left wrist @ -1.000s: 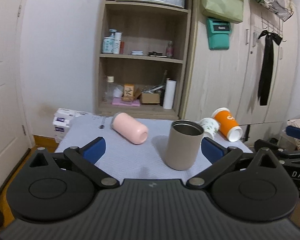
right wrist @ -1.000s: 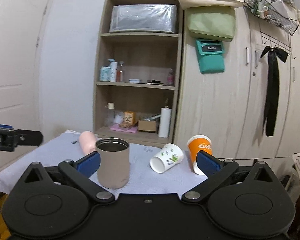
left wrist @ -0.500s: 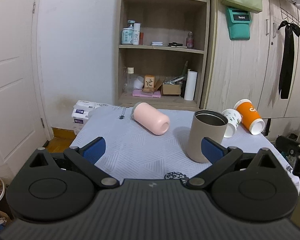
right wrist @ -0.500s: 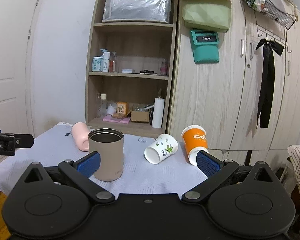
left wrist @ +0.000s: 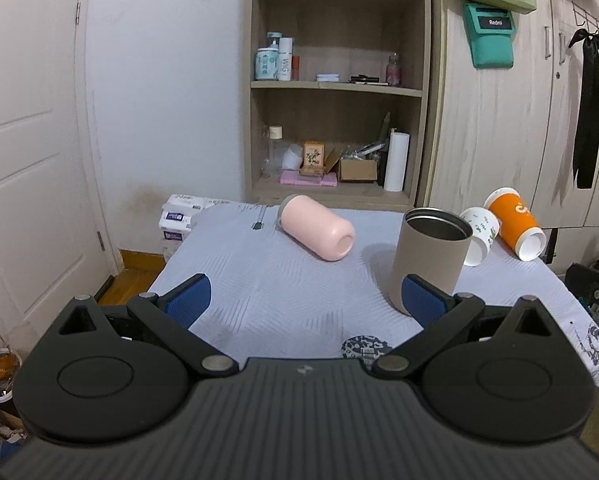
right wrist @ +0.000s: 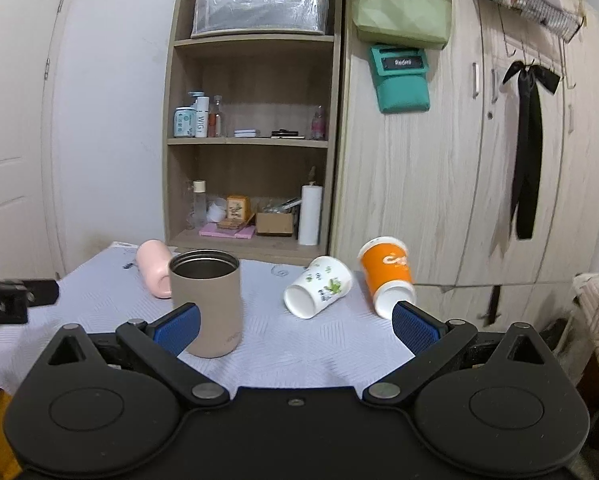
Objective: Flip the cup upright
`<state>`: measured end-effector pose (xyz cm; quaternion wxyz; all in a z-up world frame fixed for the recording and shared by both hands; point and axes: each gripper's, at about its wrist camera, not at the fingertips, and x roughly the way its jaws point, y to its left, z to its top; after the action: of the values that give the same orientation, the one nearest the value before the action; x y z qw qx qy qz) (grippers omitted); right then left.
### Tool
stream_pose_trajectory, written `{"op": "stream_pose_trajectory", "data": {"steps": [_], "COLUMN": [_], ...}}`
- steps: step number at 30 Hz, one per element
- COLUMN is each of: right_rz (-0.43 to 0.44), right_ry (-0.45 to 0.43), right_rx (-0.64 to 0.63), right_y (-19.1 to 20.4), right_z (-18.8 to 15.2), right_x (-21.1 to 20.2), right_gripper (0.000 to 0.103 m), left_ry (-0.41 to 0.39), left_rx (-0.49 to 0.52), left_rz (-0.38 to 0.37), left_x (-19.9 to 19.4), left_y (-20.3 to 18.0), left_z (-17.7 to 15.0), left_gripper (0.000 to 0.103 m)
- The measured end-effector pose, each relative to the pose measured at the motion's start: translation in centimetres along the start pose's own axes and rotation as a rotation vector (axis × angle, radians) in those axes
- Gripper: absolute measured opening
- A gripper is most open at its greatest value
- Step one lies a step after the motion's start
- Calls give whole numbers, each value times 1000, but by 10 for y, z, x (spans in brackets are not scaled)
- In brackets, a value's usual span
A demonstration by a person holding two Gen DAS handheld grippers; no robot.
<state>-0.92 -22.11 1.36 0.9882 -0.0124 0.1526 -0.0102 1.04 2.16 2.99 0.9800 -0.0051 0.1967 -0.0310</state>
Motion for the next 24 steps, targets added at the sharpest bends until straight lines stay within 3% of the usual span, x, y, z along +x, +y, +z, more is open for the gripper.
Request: {"op": "stream_pose_trajectory", "data": {"steps": [13,24], "right_rz": [5,1], "right_ry": [14,-2], "right_rx": [7,-2], "right_y": [7,10], "right_z": [1,-1], "right_x": [8,5], "right_gripper": [103,103], "left_ry": [40,-26], "left_rx": [23,-2], "left_rz": [0,-16], "left_x": [12,2], "left_y": [-10,-8], "left_z": [-2,0], "left_gripper": [103,103]}}
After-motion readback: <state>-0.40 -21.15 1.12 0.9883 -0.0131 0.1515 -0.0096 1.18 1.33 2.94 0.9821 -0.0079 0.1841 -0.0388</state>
